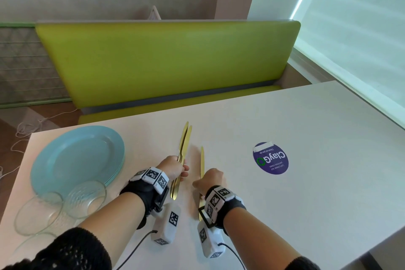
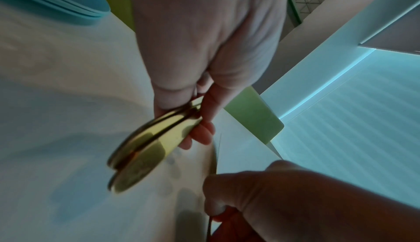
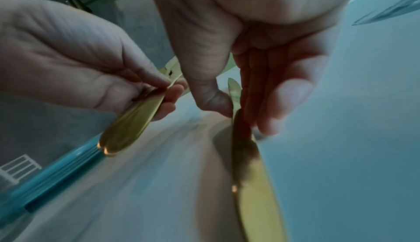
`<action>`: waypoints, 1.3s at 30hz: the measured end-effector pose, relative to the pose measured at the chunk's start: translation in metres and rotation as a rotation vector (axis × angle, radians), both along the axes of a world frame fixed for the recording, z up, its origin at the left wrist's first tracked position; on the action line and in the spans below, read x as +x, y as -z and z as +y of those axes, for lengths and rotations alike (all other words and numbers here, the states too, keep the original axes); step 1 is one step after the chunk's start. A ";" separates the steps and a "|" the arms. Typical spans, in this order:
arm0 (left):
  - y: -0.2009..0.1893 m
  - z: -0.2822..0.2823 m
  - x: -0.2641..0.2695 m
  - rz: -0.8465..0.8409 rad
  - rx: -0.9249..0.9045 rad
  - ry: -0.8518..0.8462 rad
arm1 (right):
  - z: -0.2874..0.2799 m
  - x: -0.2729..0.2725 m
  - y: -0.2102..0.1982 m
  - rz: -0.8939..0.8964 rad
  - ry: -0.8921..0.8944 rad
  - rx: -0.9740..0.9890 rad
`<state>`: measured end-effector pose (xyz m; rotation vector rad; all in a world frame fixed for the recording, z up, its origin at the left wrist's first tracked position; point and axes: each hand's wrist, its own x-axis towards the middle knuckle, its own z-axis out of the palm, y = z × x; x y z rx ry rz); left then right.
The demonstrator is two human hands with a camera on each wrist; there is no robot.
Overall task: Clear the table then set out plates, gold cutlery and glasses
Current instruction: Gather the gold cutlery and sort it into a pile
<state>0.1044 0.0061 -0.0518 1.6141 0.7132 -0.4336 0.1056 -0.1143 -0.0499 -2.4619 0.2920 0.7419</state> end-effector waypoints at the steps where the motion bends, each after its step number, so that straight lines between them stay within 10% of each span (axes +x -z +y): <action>1: -0.001 -0.001 0.000 -0.003 0.001 -0.004 | -0.002 0.000 -0.003 0.002 0.008 0.013; 14: -0.032 -0.022 -0.031 0.003 -0.258 0.039 | -0.032 -0.009 -0.055 -0.018 -0.007 0.449; 39: -0.032 0.029 -0.255 -0.073 -0.100 0.331 | 0.035 -0.242 -0.053 -0.076 0.005 0.075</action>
